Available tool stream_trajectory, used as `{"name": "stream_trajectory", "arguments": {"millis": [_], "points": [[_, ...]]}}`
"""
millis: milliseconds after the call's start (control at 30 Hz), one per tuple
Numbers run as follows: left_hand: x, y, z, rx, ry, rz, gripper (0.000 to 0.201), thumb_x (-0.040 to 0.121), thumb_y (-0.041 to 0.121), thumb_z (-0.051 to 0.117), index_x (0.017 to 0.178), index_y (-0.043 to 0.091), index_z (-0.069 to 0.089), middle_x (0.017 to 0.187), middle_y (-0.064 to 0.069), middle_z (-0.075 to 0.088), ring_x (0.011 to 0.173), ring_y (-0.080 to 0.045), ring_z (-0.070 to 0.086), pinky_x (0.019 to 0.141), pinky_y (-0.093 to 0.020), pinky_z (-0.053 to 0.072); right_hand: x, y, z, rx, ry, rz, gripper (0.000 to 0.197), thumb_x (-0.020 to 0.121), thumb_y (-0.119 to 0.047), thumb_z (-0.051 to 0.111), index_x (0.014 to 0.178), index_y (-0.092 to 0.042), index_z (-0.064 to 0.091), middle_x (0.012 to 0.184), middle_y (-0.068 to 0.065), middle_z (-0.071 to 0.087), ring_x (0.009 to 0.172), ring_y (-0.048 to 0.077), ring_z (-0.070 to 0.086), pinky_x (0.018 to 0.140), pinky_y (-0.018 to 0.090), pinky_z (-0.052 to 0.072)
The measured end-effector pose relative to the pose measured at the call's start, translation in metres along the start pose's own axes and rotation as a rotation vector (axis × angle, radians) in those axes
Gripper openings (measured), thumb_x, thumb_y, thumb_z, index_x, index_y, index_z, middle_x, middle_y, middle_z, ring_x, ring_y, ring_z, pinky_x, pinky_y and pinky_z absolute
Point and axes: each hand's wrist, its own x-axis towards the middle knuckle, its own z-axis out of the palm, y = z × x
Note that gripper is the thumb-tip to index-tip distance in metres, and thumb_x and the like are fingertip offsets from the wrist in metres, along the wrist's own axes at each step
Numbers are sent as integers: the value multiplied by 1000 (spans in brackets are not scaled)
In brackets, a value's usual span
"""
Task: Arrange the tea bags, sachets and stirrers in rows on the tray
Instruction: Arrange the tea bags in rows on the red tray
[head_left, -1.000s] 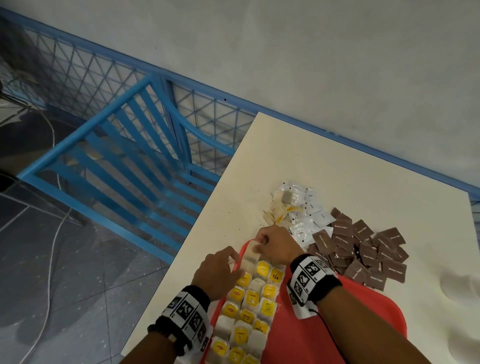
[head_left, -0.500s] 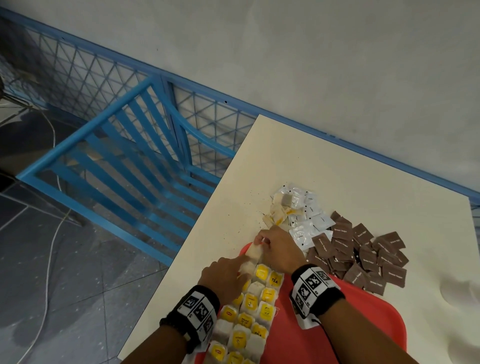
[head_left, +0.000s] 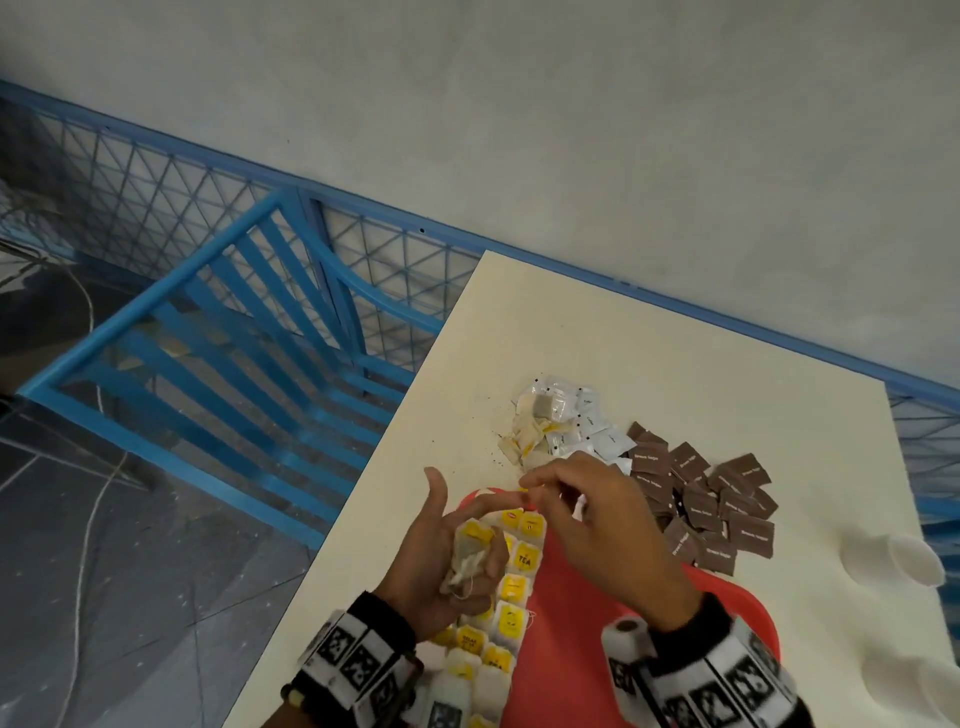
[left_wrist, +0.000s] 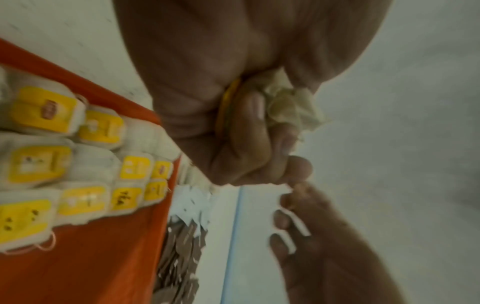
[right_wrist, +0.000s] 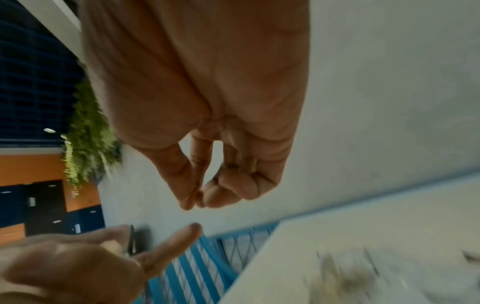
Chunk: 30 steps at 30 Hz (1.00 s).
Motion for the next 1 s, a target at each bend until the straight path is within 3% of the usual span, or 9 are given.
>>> {"name": "stream_trajectory", "arguments": {"millis": [167,333,467,533,600,700,800,900,1000], "points": [[-7,-5,44,169,-30,-7,100,80,82,12,132,11,57,52,-11,55,31,-14,42,40,-19,17,-30,-28,-24,-72,-193,-29,10,89,-47,60,91,-57,62,82,-16,51,82,1,50,69,14,36],[-10,-15,68,268,-140,2,91,89,75,16,125,-1,52,51,-8,58,33,-11,47,35,-15,28,-49,-25,-33,-68,-96,-48,9,83,-31,70,77,-29,64,74,-23,49,77,-4,49,67,10,34],[-14,-26,73,578,-190,131,78,83,72,57,88,-5,59,51,-17,45,34,-13,30,40,-22,21,-58,-26,-56,31,15,12,11,81,-31,72,75,-28,64,67,-11,59,66,7,55,59,14,39],[-17,-28,75,711,-149,151,52,83,60,67,80,8,66,56,-19,44,38,-14,28,44,-28,18,-60,-23,-67,100,30,82,13,82,-24,75,74,-24,65,66,-8,62,60,7,55,57,18,41],[-19,-27,78,797,-123,156,24,87,42,70,92,18,74,59,-8,50,41,-12,32,44,-27,20,-60,-21,-78,149,38,108,15,84,-21,74,74,-24,63,64,-5,63,56,6,54,56,24,45],[-18,-26,82,924,-60,203,18,91,23,70,104,11,73,56,2,48,43,-5,37,43,-17,30,-58,-21,-94,134,58,82,17,84,-17,74,73,-24,62,62,-3,61,56,7,53,57,19,43],[-16,-14,89,935,42,342,33,80,32,80,110,22,70,56,3,46,46,-3,40,48,-12,36,-55,-24,-105,13,30,45,15,83,-18,73,75,-25,62,63,-3,62,61,14,56,58,17,42],[-17,-2,97,1009,58,506,45,74,49,81,115,37,67,59,4,47,58,-8,43,62,-18,41,-52,-28,-110,-27,-23,14,12,84,-21,74,78,-24,64,66,-6,63,62,14,57,56,15,41],[-16,3,106,1052,36,620,25,81,45,76,99,28,75,58,4,45,58,-14,38,61,-28,37,-49,-33,-108,-4,-49,5,9,85,-25,74,82,-27,67,69,-11,65,63,12,59,58,15,44]]}}
